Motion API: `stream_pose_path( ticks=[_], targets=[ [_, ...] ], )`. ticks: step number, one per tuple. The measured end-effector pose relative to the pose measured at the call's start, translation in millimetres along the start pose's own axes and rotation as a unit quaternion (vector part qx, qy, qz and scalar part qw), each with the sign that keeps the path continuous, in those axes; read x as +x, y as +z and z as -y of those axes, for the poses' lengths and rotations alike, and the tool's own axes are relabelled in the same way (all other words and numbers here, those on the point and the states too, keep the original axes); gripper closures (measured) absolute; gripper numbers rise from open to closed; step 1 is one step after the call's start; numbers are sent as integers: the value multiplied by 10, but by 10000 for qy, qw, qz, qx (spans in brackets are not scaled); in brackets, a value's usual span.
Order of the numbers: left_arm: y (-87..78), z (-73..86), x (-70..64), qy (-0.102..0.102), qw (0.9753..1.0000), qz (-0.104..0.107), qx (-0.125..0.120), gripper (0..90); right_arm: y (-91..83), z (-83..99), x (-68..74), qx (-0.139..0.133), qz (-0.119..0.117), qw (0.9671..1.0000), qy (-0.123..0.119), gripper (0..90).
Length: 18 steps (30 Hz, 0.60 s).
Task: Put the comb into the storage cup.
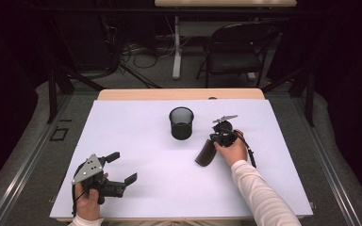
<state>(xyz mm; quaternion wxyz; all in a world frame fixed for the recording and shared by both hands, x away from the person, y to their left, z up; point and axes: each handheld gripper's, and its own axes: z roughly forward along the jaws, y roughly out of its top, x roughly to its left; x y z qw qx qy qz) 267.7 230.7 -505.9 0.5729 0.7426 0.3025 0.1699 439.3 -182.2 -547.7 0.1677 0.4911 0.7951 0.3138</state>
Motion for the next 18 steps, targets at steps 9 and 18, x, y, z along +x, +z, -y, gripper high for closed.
stream_pose_path(
  ticks=[9,18],
  targets=[
    [-10,-2,10,-15,10000,-20,-59,2,-72,44,-6,69,-23,10000,-32,900],
    [-11,-4,1,11,10000,-27,-36,2,-176,121,14,16,-65,10000,-38,900]
  ],
)
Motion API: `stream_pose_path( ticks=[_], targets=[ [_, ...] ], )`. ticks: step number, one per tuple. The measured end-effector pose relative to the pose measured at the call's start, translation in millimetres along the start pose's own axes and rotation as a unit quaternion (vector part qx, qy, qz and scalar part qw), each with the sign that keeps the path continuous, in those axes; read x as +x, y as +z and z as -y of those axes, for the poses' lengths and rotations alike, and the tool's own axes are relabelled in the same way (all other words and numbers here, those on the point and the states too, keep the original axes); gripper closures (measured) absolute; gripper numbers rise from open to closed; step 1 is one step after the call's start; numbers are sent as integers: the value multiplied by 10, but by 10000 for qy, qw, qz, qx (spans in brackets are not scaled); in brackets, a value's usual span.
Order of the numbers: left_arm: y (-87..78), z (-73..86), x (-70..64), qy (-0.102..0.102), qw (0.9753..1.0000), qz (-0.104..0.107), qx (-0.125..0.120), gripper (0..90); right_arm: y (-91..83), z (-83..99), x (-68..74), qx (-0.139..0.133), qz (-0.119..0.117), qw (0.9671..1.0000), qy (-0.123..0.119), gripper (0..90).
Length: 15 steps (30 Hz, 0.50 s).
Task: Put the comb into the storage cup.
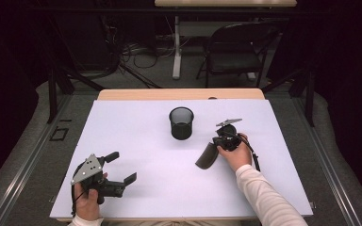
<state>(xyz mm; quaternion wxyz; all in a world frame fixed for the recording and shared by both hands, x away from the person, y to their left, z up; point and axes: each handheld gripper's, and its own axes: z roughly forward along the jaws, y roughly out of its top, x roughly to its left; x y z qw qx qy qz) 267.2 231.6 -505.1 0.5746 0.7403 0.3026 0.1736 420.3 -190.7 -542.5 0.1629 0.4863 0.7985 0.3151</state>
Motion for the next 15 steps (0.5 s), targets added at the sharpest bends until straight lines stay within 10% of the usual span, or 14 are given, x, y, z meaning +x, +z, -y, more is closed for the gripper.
stream_pose_path(
  ticks=[15],
  targets=[
    [7,1,0,2,10000,14,11,2,29,-1,-22,107,271,9995,-84,900]
  ],
)
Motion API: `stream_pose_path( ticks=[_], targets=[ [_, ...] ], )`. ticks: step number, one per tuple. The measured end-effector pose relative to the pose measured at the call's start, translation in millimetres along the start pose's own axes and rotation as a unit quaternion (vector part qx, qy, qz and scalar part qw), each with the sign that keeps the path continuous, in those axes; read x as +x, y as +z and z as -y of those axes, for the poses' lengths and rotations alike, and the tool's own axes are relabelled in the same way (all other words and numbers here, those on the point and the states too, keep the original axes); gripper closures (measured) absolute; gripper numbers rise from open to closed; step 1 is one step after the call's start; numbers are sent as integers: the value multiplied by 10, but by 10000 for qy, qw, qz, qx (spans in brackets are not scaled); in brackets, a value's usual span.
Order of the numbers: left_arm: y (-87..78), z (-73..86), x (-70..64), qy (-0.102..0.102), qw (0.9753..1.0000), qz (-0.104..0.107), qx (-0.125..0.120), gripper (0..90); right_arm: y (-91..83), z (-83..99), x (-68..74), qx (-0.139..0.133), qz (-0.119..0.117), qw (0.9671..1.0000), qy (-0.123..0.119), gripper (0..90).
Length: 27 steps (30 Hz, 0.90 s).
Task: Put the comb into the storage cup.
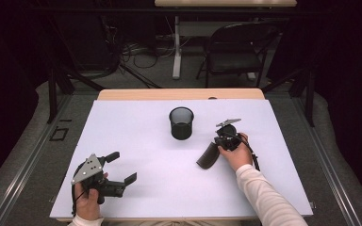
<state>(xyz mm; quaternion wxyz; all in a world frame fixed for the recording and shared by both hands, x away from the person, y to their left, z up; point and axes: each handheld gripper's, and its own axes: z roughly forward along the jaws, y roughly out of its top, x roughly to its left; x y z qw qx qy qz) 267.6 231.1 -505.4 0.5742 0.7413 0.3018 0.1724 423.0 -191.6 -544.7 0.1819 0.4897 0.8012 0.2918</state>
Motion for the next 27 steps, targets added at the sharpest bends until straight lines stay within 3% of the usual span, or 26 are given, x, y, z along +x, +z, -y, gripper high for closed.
stream_pose_path(
  ticks=[13,27],
  targets=[
    [9,2,-6,0,10000,27,9,2,-85,67,36,283,65,9996,-49,900],
    [15,3,-10,-10,10000,23,9,2,-221,208,68,417,-52,9990,149,900]
  ],
)
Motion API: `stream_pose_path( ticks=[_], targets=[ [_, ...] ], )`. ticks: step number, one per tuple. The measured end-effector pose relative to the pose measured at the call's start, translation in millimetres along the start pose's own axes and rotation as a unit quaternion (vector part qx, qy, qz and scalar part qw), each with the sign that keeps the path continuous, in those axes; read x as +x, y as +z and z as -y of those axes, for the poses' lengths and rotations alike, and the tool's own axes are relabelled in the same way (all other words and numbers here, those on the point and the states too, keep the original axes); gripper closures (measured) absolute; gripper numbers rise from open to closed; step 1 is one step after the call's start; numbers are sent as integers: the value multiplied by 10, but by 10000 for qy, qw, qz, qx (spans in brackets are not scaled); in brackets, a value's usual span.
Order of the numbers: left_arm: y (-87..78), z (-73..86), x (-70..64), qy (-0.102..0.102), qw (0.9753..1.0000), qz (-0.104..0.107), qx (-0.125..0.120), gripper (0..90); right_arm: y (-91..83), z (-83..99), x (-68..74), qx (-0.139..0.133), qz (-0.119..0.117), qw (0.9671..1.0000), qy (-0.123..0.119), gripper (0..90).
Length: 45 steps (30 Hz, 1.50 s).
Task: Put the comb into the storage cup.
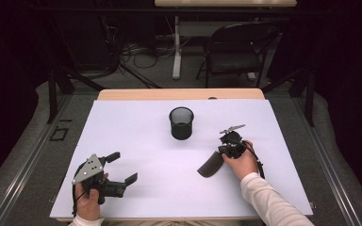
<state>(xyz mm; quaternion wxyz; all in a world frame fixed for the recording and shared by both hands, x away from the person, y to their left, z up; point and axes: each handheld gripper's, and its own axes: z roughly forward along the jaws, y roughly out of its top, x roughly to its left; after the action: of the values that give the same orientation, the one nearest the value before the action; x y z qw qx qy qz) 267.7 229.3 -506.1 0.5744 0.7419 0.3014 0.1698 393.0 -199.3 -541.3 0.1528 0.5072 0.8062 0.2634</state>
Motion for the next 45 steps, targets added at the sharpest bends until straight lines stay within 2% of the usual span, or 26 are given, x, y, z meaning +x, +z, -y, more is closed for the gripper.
stream_pose_path(
  ticks=[8,12,23,31,39,45],
  targets=[
    [3,0,-3,15,10000,-5,23,2,-54,79,-1,6,-92,9999,55,900],
    [11,0,-7,11,10000,-8,9,2,-47,78,-44,-105,-103,9999,28,900],
    [5,1,-3,18,10000,-2,22,2,-32,76,-249,-146,183,9994,242,900],
    [11,1,-9,24,10000,10,19,2,-64,113,-305,-35,346,9990,284,900],
    [13,2,-10,32,10000,11,32,2,-150,186,-382,23,444,9985,307,900],
    [16,1,-14,42,10000,14,33,2,-212,271,-426,33,432,9985,327,900]
  ],
)
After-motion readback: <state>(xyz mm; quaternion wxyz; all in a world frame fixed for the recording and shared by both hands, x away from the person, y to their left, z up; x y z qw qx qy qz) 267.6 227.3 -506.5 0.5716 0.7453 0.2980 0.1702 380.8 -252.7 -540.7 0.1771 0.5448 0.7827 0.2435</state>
